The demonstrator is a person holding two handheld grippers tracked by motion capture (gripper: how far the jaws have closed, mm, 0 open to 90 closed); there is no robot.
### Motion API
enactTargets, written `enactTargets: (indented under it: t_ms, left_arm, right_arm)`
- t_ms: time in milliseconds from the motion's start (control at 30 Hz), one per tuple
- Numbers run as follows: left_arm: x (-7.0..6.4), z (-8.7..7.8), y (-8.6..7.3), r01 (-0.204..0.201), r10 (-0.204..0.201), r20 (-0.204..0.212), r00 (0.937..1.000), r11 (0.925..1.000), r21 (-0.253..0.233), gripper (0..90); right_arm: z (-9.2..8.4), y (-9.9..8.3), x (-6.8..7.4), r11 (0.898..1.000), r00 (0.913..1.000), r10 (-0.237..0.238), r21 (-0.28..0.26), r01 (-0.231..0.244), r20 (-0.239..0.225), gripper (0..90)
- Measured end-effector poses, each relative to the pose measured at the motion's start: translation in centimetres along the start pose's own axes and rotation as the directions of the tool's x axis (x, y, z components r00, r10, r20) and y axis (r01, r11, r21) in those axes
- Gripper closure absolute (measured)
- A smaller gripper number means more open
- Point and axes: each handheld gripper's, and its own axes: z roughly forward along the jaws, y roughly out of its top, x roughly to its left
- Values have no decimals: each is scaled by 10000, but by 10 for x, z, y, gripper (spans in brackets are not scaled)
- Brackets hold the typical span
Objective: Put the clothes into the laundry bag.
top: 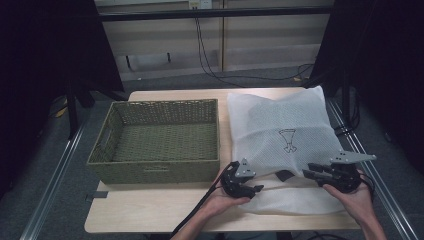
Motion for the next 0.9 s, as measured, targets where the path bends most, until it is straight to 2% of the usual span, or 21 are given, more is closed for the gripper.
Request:
enactTargets:
  t_ms: [33,67,167,200,233,267,300,333,367,400,433,467,500,533,567,600,633,700,800,900]
  left_arm:
    - [-2,1,-2,-125,128,-207,9997,9999,116,499]
    - [-1,0,-2,-234,237,-222,9995,9996,142,510]
    - [-2,-1,-2,-378,387,-361,9986,9990,256,545]
    - [-2,-3,-2,-417,429,-399,9983,9987,296,546]
    - [-2,-4,-2,-304,308,-259,9992,9994,175,560]
    - [-2,-4,-2,-304,308,-259,9992,9994,175,579]
    - [-4,-10,-1,-349,350,-100,9993,9994,17,601]
    - [-6,-13,-1,-429,432,87,9990,9986,-309,646]
    - [-8,-18,-1,-469,484,272,9985,9975,-529,670]
    - [-8,-18,-1,-469,484,272,9985,9975,-529,698]
    - [-10,-20,-1,-616,681,958,9931,9957,-694,769]
    - [-13,-17,-2,-840,872,901,9921,9957,-386,776]
    - [-16,-12,-4,-1142,1138,554,9920,9934,39,779]
    - [-17,-8,-7,-1329,1312,419,9905,9903,404,777]
    - [-17,-7,-10,-1070,1067,433,9933,9943,41,776]
    - [-17,-7,-10,-1070,1067,433,9933,9943,41,771]
    - [-16,-8,-10,-1093,1091,146,9939,9939,134,770]
    - [-18,-9,-10,-1415,1420,-179,9897,9895,291,770]
    - [-18,-9,-9,-1379,1393,-397,9895,9898,356,771]
    - [-16,-10,-11,-1272,1283,-532,9903,9916,238,771]
  right_arm:
    - [3,0,1,10000,10000,-37,33,37,-10,593]
    - [12,0,3,9999,9999,-23,118,24,-106,579]
    - [31,2,8,9988,9970,-197,430,230,-753,550]
    - [35,3,10,9977,9973,-282,595,323,-684,549]
    - [40,4,11,9960,9982,-361,800,398,-472,572]
    - [40,4,11,9960,9982,-361,800,398,-472,572]
    - [46,5,10,9949,9991,-370,934,386,-190,735]
    - [47,5,10,9947,9990,-406,940,419,-163,818]
    - [47,5,11,9945,9988,-469,926,483,-170,863]
    - [47,5,11,9945,9988,-469,926,483,-170,863]
    - [42,5,12,9949,9985,-505,860,521,-207,890]
    - [39,6,13,9956,9984,-477,792,499,-291,893]
    - [36,6,13,9961,9985,-413,759,439,-353,894]
    - [33,5,13,9969,9982,-389,665,419,-454,895]
    - [30,5,13,9972,9978,-394,616,427,-542,895]
    - [30,5,13,9972,9978,-394,616,427,-542,895]
    - [23,5,13,9979,9961,-348,523,392,-814,895]
    - [16,5,12,9978,9937,-354,512,410,-1060,894]
    - [12,3,10,9963,9938,-396,722,472,-1035,894]
    - [19,-15,1,9913,9948,73,1313,61,-1013,889]
